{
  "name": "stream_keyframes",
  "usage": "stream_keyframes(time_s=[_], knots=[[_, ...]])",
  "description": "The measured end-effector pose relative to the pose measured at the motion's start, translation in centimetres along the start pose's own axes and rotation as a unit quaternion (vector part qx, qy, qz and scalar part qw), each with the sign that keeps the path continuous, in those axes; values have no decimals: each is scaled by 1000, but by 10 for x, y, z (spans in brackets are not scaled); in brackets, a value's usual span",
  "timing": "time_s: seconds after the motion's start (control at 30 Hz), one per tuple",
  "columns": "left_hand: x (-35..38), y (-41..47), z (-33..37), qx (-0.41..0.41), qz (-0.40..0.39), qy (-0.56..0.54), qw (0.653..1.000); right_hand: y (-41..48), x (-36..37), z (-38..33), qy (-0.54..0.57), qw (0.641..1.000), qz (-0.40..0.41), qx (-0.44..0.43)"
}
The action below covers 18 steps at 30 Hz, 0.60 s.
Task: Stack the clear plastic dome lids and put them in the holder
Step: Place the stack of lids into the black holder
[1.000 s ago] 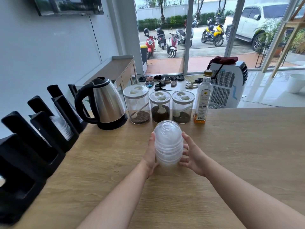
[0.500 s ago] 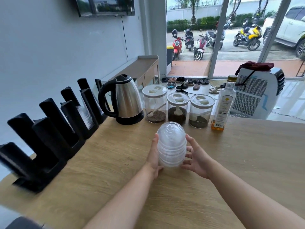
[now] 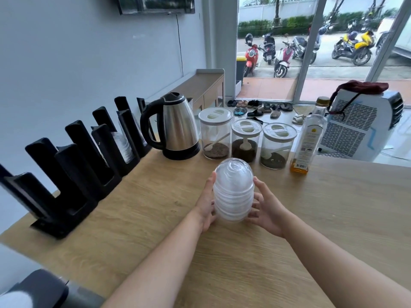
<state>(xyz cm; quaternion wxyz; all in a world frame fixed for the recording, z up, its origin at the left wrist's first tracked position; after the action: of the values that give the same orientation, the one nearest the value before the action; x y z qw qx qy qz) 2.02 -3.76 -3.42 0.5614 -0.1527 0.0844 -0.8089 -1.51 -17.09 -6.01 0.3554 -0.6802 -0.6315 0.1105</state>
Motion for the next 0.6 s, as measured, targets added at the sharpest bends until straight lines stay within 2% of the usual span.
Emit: stream_keyframes(time_s=[0.27,0.6], knots=[[-7,-3,33,30,-3,10,999,-3,14,-28,-15,1000,-17,-2],[-84,-3,116,76,6,39,996,1,110,-95,-75,995,-61,-38]])
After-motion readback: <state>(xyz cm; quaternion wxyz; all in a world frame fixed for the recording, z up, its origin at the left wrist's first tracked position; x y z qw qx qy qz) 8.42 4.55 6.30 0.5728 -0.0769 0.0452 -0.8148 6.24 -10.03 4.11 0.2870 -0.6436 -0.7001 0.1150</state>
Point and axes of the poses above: each hand's wrist, its own y-axis towards the middle knuckle, its own x-axis out of the palm, z = x × y, the point moved 8 cm from there along y, towards the middle knuckle, and after that the axes turned 9 degrees about x, right-handed, at the moved point
